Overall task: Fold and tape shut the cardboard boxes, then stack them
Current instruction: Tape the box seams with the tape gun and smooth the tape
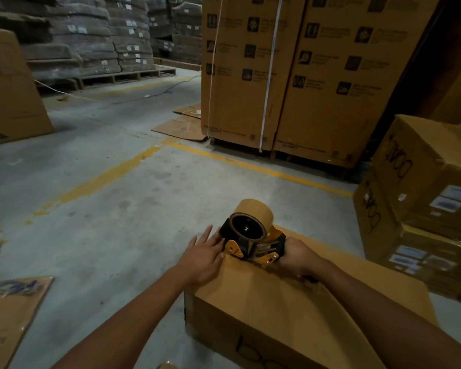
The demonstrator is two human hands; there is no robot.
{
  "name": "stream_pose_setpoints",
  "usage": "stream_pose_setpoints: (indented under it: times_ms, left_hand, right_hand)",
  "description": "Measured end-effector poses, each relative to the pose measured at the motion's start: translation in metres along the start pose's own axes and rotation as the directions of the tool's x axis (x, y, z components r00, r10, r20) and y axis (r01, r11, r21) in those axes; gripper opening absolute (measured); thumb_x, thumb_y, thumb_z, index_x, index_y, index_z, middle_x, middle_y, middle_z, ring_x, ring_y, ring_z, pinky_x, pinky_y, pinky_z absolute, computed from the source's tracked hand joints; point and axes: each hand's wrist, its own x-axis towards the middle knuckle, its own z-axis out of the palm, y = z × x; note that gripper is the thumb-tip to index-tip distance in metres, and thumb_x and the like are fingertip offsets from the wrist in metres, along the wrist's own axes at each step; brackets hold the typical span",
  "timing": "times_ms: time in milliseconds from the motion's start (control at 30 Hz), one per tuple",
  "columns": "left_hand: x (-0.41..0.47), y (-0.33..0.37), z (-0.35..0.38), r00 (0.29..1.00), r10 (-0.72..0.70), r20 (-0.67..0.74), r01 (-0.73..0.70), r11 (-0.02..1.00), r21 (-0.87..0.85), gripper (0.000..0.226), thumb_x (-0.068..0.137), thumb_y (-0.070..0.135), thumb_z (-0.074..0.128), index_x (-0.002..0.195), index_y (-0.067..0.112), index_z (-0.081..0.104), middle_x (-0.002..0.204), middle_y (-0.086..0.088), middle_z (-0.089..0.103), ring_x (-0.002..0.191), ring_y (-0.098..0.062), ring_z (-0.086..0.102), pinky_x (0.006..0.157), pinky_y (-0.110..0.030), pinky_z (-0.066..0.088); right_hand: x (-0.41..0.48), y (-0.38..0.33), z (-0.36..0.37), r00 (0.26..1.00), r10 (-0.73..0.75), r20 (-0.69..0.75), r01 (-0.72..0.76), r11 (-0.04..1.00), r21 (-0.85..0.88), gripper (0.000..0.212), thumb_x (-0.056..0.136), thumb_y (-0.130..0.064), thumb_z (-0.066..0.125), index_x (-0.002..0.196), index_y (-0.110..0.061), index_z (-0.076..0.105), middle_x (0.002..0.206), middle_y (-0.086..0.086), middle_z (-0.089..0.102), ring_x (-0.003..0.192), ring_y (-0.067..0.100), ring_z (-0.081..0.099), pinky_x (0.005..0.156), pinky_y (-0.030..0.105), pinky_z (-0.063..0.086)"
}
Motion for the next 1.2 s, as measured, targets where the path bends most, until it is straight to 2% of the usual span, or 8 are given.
stream_pose_setpoints:
  times_ms: [233, 367, 567, 733, 833, 933, 1067, 1200]
  left_hand:
    - [0.002, 0.0, -0.01, 0.993, 0.096, 0.068, -0.104, 0.988, 0.116, 0.078, 0.091, 0.063, -0.004, 0.158, 0.029, 0.019, 0.167, 0.008, 0.008, 0.153, -0.012, -0.006, 0.121, -0.043, -0.005]
    - [0.001, 0.004, -0.012, 0.992, 0.082, 0.093, -0.098, 0.979, 0.178, 0.059, 0.106, 0.047, 0.013, 0.16, 0.026, 0.005, 0.166, 0.011, -0.006, 0.153, -0.012, -0.007, 0.122, -0.046, -0.001]
    - [0.004, 0.04, -0.008, 0.987, 0.021, 0.159, -0.072, 0.943, 0.324, 0.064, 0.106, 0.046, 0.014, 0.159, 0.014, -0.001, 0.166, -0.008, -0.009, 0.154, -0.021, -0.009, 0.124, -0.045, -0.002]
    - [0.012, 0.085, 0.018, 0.974, 0.13, 0.187, -0.177, 0.948, 0.263, 0.065, 0.106, 0.046, 0.013, 0.156, 0.005, 0.02, 0.165, -0.016, 0.011, 0.154, -0.025, 0.002, 0.123, -0.04, -0.007]
    - [0.012, 0.084, 0.023, 0.975, 0.147, 0.165, -0.186, 0.95, 0.251, 0.064, 0.105, 0.046, 0.013, 0.157, 0.007, 0.02, 0.165, -0.015, 0.011, 0.154, -0.024, 0.004, 0.122, -0.037, -0.008]
    - [0.013, 0.081, 0.025, 0.976, 0.151, 0.159, -0.188, 0.95, 0.249, 0.064, 0.105, 0.047, 0.012, 0.158, 0.011, 0.018, 0.166, -0.013, 0.012, 0.154, -0.022, 0.005, 0.123, -0.037, -0.005]
    - [0.014, 0.079, 0.026, 0.978, 0.134, 0.162, -0.17, 0.957, 0.234, 0.066, 0.105, 0.048, 0.011, 0.159, 0.012, 0.001, 0.166, -0.009, -0.004, 0.153, -0.017, -0.006, 0.123, -0.033, -0.004]
    - [0.01, 0.085, 0.022, 0.978, 0.123, 0.169, -0.166, 0.949, 0.269, 0.081, 0.091, 0.057, -0.005, 0.158, 0.01, -0.007, 0.164, -0.008, -0.014, 0.153, -0.017, -0.011, 0.123, -0.035, -0.003]
  right_hand:
    - [-0.005, 0.003, 0.0, 1.0, -0.006, -0.005, 0.006, 0.999, -0.034, 0.018, 0.078, -0.035, 0.074, 0.093, -0.026, 0.071, 0.086, -0.001, 0.07, 0.079, 0.018, 0.065, 0.066, 0.034, 0.053]
    - [-0.022, 0.027, -0.012, 1.0, 0.029, 0.001, -0.029, 1.0, -0.002, 0.019, 0.072, -0.038, 0.075, 0.088, -0.026, 0.071, 0.082, -0.002, 0.072, 0.074, 0.017, 0.068, 0.065, 0.037, 0.056]
    - [-0.048, 0.061, -0.021, 0.997, 0.081, 0.003, -0.081, 0.995, 0.05, 0.021, 0.07, -0.03, 0.082, 0.088, -0.023, 0.074, 0.079, 0.0, 0.075, 0.07, 0.017, 0.072, 0.066, 0.044, 0.061]
    - [-0.053, 0.056, -0.016, 0.998, 0.054, -0.024, -0.053, 0.998, 0.04, 0.02, 0.072, -0.037, 0.078, 0.087, -0.027, 0.071, 0.082, -0.005, 0.072, 0.076, 0.017, 0.068, 0.07, 0.038, 0.059]
    - [-0.054, 0.062, -0.008, 0.998, 0.056, -0.043, -0.053, 0.997, 0.064, 0.038, 0.065, -0.053, 0.076, 0.094, -0.028, 0.073, 0.086, -0.007, 0.073, 0.079, 0.014, 0.069, 0.075, 0.041, 0.06]
    - [-0.056, 0.062, -0.009, 0.998, 0.055, -0.037, -0.053, 0.997, 0.063, 0.033, 0.071, -0.044, 0.079, 0.097, -0.024, 0.073, 0.089, -0.003, 0.073, 0.083, 0.016, 0.068, 0.079, 0.043, 0.059]
    - [-0.075, 0.081, -0.022, 0.998, 0.04, -0.042, -0.038, 0.999, 0.036, 0.027, 0.078, -0.038, 0.078, 0.099, -0.024, 0.072, 0.093, -0.003, 0.073, 0.085, 0.016, 0.068, 0.08, 0.039, 0.058]
    - [-0.107, 0.125, -0.037, 0.995, 0.082, -0.053, -0.078, 0.994, 0.077, 0.016, 0.077, -0.037, 0.081, 0.086, -0.027, 0.071, 0.076, -0.01, 0.071, 0.063, -0.003, 0.064, 0.065, 0.027, 0.055]
